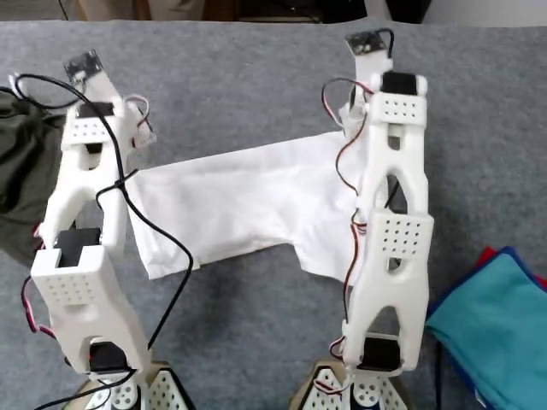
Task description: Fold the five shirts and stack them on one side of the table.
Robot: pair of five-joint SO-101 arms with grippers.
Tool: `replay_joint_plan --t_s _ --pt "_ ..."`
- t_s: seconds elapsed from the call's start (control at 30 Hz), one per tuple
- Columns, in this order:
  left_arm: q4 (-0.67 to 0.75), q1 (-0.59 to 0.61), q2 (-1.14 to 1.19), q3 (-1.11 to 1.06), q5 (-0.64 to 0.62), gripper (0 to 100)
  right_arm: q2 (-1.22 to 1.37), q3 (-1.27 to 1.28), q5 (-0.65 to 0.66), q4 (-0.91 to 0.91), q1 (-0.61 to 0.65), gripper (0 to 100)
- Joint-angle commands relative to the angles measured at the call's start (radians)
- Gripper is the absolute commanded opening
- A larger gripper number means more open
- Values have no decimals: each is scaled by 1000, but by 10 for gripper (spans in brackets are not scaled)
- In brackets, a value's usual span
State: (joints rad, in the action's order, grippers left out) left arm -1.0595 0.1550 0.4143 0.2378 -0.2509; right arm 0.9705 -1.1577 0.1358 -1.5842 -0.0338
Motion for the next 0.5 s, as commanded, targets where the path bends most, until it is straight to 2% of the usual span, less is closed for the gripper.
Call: replay_joint_plan --t_s 0.0,0.07,0.17,0.3,0.47 --pt "-213 -52 -25 133 60 19 -7 -231 98 -215 19 5" --pt "-302 -112 -30 147 118 19 -19 -219 150 -204 -25 5" --pt "-374 -160 -73 106 140 19 -70 -151 169 -206 -76 5" --pt "-345 -186 -177 -68 152 19 -209 65 175 -206 -120 5" --pt "-201 -190 -360 -388 157 19 -410 418 178 -184 -119 5"
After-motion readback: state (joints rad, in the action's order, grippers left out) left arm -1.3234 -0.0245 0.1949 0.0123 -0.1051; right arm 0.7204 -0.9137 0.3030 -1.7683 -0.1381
